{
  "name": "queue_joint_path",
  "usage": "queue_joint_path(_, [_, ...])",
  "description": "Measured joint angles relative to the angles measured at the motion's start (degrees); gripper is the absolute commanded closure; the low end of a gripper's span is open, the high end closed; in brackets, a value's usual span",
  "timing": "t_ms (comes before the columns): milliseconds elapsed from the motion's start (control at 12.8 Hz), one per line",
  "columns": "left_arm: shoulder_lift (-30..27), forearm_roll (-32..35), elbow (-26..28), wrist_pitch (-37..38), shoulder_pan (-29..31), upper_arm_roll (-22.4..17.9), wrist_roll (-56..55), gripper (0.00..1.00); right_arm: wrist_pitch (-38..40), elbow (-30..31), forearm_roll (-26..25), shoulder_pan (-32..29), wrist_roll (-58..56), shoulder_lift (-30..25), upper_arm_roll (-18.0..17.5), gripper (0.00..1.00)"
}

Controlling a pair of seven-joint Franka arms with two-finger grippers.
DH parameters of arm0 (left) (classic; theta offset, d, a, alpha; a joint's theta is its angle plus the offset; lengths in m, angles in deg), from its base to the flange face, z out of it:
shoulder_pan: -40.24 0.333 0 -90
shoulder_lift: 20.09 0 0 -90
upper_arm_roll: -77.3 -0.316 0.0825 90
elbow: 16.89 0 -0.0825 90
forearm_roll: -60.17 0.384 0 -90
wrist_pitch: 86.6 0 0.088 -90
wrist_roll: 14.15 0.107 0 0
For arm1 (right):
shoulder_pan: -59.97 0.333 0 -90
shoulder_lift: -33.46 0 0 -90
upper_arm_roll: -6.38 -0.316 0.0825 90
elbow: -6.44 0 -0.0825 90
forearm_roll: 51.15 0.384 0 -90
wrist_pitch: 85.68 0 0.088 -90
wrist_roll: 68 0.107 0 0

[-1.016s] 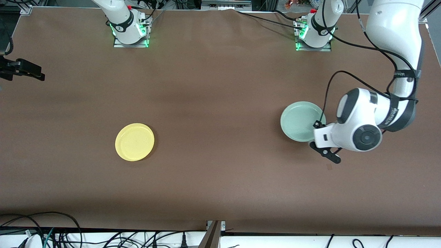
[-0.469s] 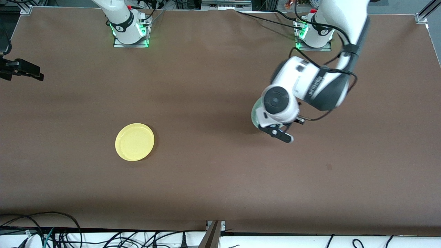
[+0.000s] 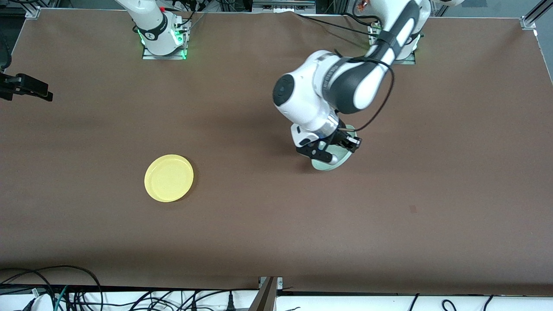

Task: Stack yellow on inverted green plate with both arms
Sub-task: 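Lift the green plate with the left gripper and flip it over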

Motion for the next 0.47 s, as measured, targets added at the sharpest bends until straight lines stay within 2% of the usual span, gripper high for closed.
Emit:
queue_joint_path(156, [1.95,6.37,-0.08,0.06,-3.29,-0.17,-4.55,1.00,0.00,0.00,0.00,-0.03,0.00,0.00,0.00,0.00])
queue_joint_path(469, [5.09,13.05,-0.13,1.66,-8.26,-0.70,-13.58,1.00,-0.01,0.00,0.00,-0.07,0.00,0.24,0.00,0.00])
